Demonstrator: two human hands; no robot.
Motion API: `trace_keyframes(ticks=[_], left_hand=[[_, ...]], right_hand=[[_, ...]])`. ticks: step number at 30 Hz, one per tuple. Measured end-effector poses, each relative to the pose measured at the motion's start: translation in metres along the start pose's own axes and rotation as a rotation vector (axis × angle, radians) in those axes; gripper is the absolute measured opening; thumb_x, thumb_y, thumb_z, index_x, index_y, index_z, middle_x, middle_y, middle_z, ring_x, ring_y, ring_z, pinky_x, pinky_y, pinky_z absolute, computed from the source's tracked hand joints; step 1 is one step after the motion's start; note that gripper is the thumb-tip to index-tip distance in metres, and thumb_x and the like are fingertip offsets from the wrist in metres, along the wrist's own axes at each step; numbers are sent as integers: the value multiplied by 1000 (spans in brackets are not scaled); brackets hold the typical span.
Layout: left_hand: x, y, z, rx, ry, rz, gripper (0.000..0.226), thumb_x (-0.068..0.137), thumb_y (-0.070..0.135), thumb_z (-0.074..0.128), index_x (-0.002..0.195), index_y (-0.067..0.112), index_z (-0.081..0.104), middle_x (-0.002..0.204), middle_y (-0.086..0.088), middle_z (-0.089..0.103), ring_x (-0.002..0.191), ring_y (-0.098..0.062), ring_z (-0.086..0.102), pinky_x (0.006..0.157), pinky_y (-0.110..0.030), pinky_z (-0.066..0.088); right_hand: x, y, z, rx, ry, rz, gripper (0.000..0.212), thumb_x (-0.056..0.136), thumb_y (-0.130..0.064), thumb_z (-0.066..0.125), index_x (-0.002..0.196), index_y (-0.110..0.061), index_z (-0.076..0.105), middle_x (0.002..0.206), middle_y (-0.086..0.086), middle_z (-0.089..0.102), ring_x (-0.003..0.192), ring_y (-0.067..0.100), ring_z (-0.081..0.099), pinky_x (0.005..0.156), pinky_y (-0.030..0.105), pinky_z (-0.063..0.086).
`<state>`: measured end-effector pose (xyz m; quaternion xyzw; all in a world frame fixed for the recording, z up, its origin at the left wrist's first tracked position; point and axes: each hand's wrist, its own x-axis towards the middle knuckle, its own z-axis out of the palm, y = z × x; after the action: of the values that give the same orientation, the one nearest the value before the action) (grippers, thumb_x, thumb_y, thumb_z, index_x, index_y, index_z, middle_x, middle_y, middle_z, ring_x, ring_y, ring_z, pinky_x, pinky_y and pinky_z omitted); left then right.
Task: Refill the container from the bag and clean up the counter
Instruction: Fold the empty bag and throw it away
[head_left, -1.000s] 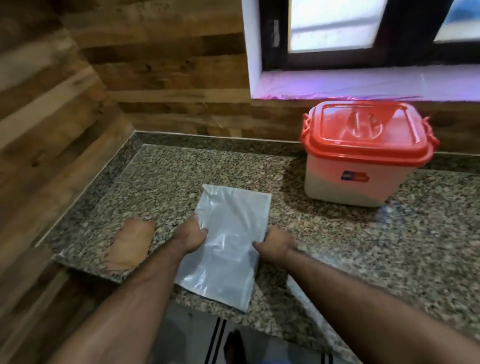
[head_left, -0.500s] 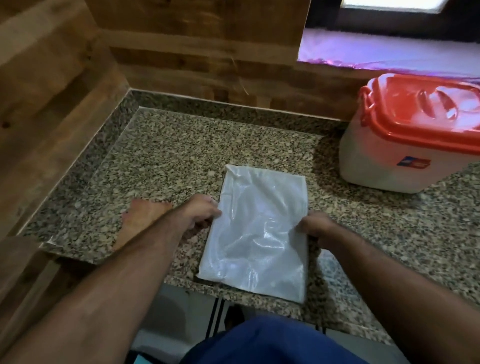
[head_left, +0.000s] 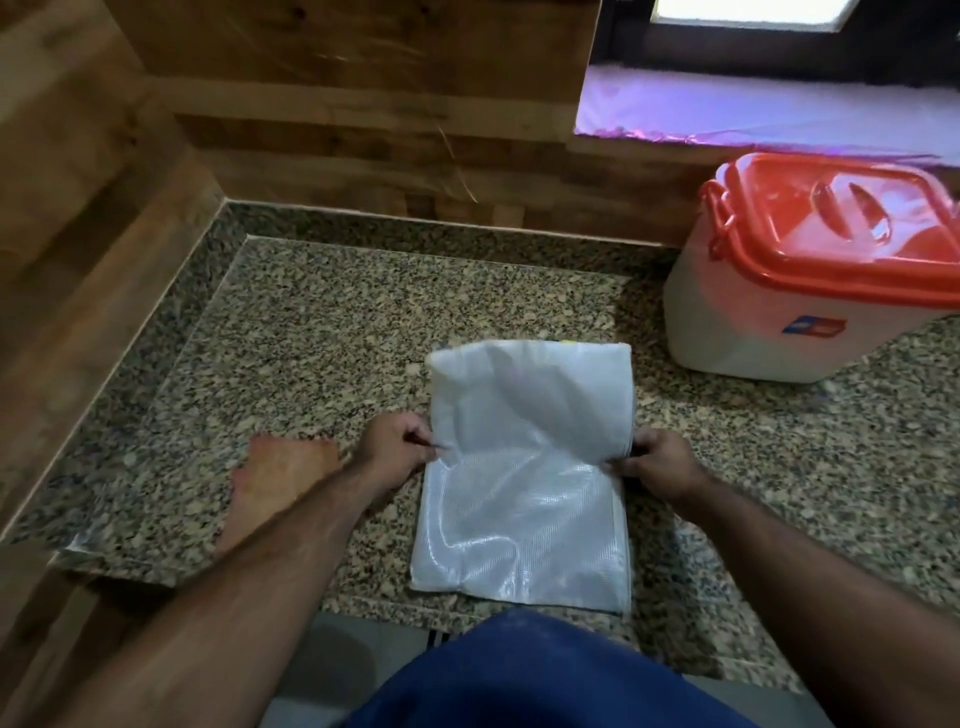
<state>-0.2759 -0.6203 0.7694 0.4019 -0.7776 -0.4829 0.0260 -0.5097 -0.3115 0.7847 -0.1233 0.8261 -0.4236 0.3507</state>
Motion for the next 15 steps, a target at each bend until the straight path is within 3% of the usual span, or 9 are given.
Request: trace_keyframes(ticks=[3, 5, 7, 9, 12, 15], left_hand=[[-5, -13, -3, 3, 15, 25, 45, 81, -14, 81, 73, 30, 78, 68, 18, 77, 70, -11, 72, 68, -31, 60], [-3, -25, -3, 55, 49, 138, 55, 79, -17, 76, 72, 37, 80, 74, 22, 78, 75, -1, 73, 73, -29, 61], [-3, -32, -2, 172, 76, 255, 55, 75, -20, 76, 79, 34, 85, 82, 27, 76, 83, 13, 70, 84, -17, 56], [-5, -33, -4, 288, 81, 390, 42, 76, -20, 79, 92, 18, 89, 95, 15, 81, 92, 12, 69, 97, -12, 51], [-2, -27, -9, 392, 58, 475, 37, 79, -17, 78, 96, 15, 88, 104, -1, 85, 99, -11, 73, 102, -35, 56], [0, -6, -9, 402, 103, 476, 31, 84, -13, 70, 92, 13, 86, 100, -2, 84, 95, -12, 67, 96, -45, 61]], right_hand=[[4, 6, -3, -186, 42, -91, 18, 83, 13, 81, 78, -4, 80, 76, 3, 78, 63, 5, 73, 54, 20, 58], [8, 8, -4, -323, 56, -286, 19, 84, 7, 73, 78, -8, 82, 81, 8, 80, 70, 14, 76, 66, 41, 66], [21, 16, -3, -557, 66, -557, 26, 76, -3, 69, 78, -23, 86, 87, -6, 83, 78, 16, 78, 78, 45, 65], [28, 23, -4, -799, 21, -660, 31, 75, -13, 66, 87, -33, 86, 100, -11, 83, 86, 24, 75, 79, 45, 61], [23, 24, -5, -1017, -23, -712, 40, 79, -25, 54, 101, -36, 86, 122, -9, 80, 96, 27, 67, 78, 44, 58], [19, 22, -10, -1043, -59, -701, 46, 82, -29, 50, 109, -34, 86, 133, -5, 76, 101, 26, 63, 83, 44, 57]])
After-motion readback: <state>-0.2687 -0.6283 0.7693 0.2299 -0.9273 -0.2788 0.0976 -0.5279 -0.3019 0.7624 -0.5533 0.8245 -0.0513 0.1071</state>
